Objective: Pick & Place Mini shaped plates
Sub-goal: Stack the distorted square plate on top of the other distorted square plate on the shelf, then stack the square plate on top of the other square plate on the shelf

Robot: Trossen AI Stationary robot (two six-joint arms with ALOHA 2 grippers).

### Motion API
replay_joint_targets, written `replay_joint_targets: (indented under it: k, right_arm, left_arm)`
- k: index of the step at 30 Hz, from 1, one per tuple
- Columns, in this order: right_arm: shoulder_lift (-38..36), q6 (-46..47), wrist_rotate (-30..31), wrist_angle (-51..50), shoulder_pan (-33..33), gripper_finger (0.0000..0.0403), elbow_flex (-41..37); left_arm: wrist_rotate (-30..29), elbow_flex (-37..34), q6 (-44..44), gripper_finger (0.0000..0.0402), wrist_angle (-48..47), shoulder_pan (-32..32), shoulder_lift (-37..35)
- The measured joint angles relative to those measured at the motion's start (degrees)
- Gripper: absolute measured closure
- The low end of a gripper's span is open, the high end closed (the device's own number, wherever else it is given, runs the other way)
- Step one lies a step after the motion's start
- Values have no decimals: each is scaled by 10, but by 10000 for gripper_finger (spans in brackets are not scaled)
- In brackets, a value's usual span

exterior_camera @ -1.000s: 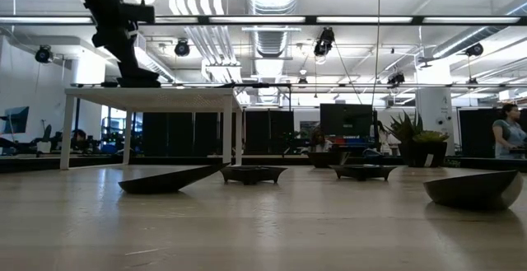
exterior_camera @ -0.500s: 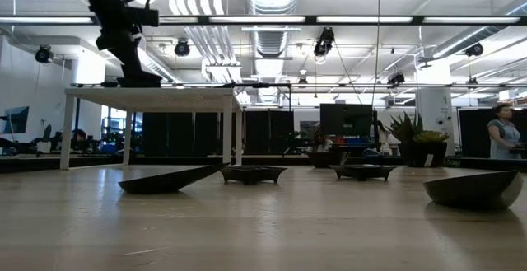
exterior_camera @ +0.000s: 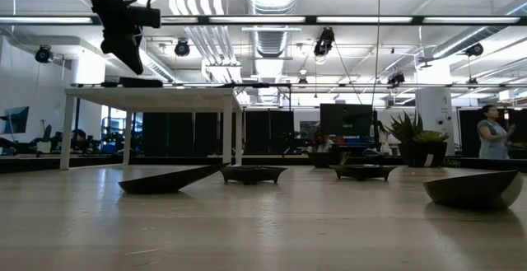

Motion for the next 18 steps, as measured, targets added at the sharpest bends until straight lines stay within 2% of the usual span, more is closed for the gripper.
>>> replay_joint_targets:
  k: [11, 18]
  right_arm:
    - [0, 15, 0, -9, 0, 344, 0]
    - [0, 37, 2, -21, 0, 344, 0]
  left_arm:
    - [-6, 1, -6, 330, 0, -1, -14]
    - [-6, 41, -10, 330, -10, -13, -16]
